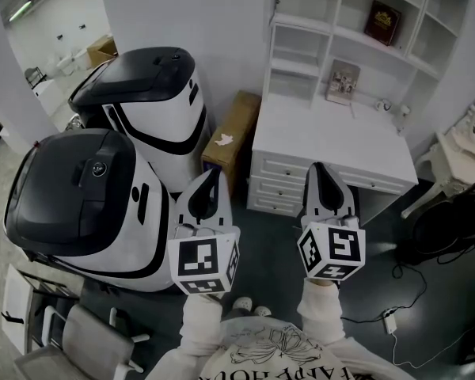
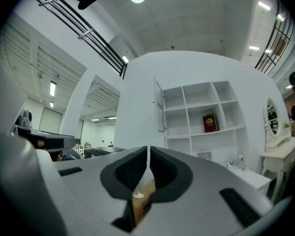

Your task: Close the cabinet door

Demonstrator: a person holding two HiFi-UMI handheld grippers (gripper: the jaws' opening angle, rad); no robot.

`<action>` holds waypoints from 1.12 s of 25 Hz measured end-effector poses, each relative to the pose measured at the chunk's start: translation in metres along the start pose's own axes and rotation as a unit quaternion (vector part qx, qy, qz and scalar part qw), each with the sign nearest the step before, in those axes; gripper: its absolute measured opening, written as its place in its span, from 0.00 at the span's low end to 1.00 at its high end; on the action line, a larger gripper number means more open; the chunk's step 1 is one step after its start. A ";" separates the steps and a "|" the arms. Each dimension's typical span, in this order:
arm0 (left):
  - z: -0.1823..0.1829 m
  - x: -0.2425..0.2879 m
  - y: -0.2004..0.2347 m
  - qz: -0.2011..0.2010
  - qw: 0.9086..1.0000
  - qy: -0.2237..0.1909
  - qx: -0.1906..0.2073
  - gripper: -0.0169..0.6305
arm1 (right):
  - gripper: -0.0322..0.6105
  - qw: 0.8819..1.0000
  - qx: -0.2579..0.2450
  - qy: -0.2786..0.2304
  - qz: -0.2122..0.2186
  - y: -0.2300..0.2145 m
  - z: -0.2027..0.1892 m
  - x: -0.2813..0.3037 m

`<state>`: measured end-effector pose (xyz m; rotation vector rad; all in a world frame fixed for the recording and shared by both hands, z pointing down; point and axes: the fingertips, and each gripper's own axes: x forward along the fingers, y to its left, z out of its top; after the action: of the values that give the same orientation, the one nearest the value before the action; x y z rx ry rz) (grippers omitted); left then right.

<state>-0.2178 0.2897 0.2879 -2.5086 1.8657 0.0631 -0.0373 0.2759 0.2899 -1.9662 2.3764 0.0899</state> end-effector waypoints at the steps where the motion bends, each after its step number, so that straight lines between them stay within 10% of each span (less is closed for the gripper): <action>1: 0.000 0.001 0.001 0.000 1.000 0.000 0.000 0.04 | 0.08 1.000 0.000 -0.001 -0.001 0.000 0.000 0.001; 28: -0.029 0.055 0.038 -0.015 1.000 0.024 -0.010 0.04 | 0.08 1.000 0.004 0.017 -0.019 0.007 -0.029 0.057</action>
<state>-0.2374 0.2249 0.3149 -2.5736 1.8535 0.0227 -0.0547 0.2192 0.3144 -2.0243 2.3548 0.0436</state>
